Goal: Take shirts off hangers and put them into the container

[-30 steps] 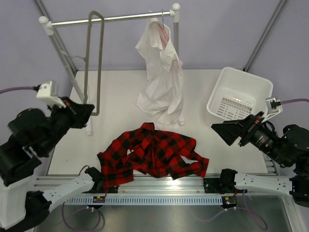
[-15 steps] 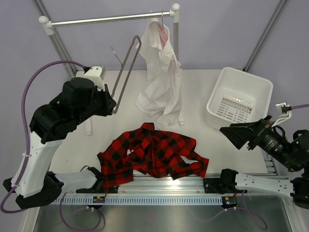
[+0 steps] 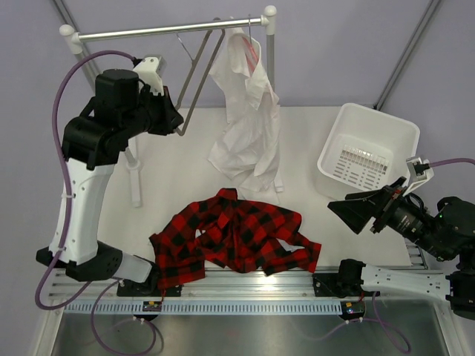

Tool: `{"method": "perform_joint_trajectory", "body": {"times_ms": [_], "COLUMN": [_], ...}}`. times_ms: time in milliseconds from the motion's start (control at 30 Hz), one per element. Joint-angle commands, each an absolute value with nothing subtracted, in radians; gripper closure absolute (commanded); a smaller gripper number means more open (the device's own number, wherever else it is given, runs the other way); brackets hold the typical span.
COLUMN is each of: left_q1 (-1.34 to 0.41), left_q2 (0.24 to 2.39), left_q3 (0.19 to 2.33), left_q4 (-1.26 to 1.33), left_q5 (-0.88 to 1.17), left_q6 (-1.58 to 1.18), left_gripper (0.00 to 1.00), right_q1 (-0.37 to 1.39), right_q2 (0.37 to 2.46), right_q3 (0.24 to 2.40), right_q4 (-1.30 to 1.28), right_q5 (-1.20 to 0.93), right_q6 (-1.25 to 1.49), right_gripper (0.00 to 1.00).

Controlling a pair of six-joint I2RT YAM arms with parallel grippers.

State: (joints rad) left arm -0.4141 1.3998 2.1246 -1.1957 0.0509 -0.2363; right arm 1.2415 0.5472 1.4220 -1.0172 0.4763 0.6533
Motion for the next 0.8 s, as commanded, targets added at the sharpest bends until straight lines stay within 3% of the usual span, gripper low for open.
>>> {"method": "perform_joint_trajectory", "body": {"times_ms": [0,767], "left_q1": [-0.342,-0.095], "left_q2": [1.442,1.499], "left_q3": [2.212,2.114], "left_q4": [-1.114,-0.956], "left_q5": [0.222,0.436], "left_q6": [-0.176,-0.173], "left_gripper": [1.0,1.0], "right_q1": [1.244,1.243], "right_q2": [0.569,0.623], "right_q3": [1.469,1.473], "right_q4": [-1.043,-1.014], "right_q5": [0.471,0.503], "right_q6": [0.615,0.572], "right_gripper": [0.0,0.01]}}
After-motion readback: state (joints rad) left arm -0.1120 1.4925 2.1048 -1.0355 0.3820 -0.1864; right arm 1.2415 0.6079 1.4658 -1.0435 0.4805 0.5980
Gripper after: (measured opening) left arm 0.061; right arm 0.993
